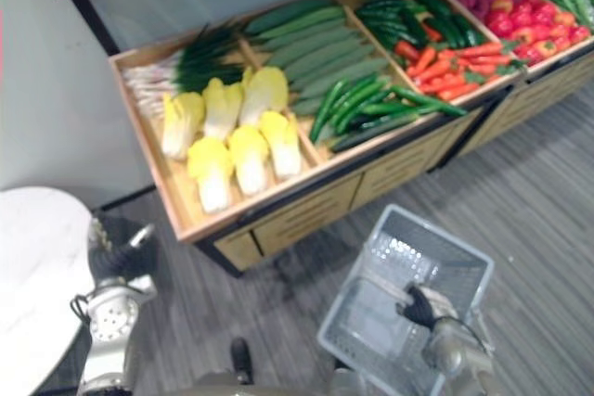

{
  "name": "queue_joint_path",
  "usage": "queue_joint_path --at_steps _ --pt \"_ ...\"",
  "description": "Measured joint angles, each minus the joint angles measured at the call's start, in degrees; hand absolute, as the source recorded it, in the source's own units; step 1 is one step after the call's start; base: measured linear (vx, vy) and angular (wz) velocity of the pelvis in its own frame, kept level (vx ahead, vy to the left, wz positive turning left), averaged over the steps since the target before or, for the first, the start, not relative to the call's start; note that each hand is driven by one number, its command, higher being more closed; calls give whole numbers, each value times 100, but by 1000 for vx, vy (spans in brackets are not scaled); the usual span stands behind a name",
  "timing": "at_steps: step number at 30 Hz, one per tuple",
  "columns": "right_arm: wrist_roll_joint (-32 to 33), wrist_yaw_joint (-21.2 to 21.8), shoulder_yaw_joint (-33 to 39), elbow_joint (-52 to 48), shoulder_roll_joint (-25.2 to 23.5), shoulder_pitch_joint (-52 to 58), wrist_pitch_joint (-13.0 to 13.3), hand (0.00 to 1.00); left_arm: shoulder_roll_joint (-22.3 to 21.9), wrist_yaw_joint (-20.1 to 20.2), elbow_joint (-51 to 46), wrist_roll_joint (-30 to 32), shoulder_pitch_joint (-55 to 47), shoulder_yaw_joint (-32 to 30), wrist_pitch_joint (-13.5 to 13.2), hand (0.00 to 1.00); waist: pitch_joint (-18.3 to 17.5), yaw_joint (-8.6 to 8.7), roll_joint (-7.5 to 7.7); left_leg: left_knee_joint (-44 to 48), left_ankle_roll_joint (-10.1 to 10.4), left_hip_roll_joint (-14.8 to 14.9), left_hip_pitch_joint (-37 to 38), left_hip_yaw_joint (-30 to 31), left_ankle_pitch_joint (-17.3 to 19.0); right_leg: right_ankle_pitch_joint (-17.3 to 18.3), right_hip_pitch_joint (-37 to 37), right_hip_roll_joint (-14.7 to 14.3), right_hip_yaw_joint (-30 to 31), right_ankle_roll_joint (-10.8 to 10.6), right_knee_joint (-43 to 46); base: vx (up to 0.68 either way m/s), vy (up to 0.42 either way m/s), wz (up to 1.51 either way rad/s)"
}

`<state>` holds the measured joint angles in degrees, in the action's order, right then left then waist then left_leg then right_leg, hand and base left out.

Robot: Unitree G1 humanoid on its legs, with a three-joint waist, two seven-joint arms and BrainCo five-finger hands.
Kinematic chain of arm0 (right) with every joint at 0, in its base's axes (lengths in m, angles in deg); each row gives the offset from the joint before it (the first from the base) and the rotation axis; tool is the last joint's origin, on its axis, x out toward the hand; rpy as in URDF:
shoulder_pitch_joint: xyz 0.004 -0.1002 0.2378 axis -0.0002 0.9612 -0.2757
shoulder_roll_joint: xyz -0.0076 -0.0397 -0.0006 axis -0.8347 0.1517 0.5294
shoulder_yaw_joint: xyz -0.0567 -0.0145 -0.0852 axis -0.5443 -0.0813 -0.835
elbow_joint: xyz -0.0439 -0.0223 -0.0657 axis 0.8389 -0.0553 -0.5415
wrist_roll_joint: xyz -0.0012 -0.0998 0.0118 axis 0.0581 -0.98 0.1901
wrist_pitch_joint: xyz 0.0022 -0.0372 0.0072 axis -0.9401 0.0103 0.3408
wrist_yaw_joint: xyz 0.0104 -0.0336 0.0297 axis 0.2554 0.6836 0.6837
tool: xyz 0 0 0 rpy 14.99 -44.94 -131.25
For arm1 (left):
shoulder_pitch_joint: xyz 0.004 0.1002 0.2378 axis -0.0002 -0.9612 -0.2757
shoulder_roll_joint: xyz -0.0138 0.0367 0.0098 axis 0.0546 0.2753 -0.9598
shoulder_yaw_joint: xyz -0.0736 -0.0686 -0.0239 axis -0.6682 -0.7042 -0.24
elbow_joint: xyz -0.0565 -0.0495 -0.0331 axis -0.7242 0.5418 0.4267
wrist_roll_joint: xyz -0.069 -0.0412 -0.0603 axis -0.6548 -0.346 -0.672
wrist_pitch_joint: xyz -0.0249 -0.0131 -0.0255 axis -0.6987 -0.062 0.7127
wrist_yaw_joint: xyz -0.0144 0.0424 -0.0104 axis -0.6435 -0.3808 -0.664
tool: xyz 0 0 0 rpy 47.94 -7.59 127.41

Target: Pick vegetable in the basket

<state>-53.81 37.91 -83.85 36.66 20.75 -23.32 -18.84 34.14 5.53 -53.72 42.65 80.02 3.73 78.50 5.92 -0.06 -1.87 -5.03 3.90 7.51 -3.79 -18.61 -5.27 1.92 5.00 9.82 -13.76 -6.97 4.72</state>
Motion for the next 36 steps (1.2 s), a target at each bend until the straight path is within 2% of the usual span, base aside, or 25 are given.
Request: queue_joint_path --at_steps 3,6,10,13,18,20,21,24,28,36 --pt "-1 38 -25 0 -8 17 1 100 -56 -145 -522 243 56 -1 5 0 -44 12 59 -39 6 10 99 -137 5 -56 -32 -29 130 2 -100 18 7 -22" --pt "-2 135 -115 0 -9 18 1 100 -77 -259 -581 453 155 6 28 0 -108 80 136 -41 6 31 102 -175 5 -111 -34 -60 171 14 -176 2 -2 -9" --pt "-2 219 -161 0 -23 25 -1 100 -86 -386 -527 675 217 47 260 0 -228 149 254 -44 6 38 113 -290 5 -205 -27 -81 277 14 -290 3 3 -13" --pt "-5 218 -227 -7 -18 4 -3 100 -81 -489 -187 902 472 40 392 0 -247 169 281 -50 6 36 111 -347 5 -286 -22 -88 339 10 -383 -21 6 -12" --pt "-186 220 -470 -26 -8 -182 0 100 -84 -692 195 907 642 -46 606 0 -259 189 296 -83 16 62 86 -578 12 -377 145 -130 573 20 -468 -26 0 -25" --pt "-206 220 -551 -44 -5 -242 1 100 -86 -751 330 907 753 -160 681 0 -262 221 312 -85 22 89 71 -627 12 -379 198 -163 636 21 -465 4 -12 -15" --pt "-210 219 -597 -50 -5 -297 5 100 -86 -840 412 904 810 -253 708 0 -264 289 317 -85 28 101 49 -632 9 -380 227 -176 641 24 -463 17 -16 -9" --pt "-210 215 -626 -70 -5 -428 30 100 -83 -998 613 900 1024 -466 746 0 -275 324 347 -84 37 135 -66 -773 0 -467 407 -224 784 68 -478 32 -16 -20" --pt "-208 203 -688 -69 -5 -557 30 100 -75 -1141 804 894 1250 -546 757 0 -272 457 392 -61 45 166 -114 -838 -12 -563 476 -270 833 105 -553 45 -18 -15" --pt "-207 167 -861 -67 0 -617 36 100 -72 -1370 1339 828 1768 -697 813 0 -258 492 454 -85 87 223 -249 -923 -42 -627 696 -345 981 148 -565 -7 -18 -9"
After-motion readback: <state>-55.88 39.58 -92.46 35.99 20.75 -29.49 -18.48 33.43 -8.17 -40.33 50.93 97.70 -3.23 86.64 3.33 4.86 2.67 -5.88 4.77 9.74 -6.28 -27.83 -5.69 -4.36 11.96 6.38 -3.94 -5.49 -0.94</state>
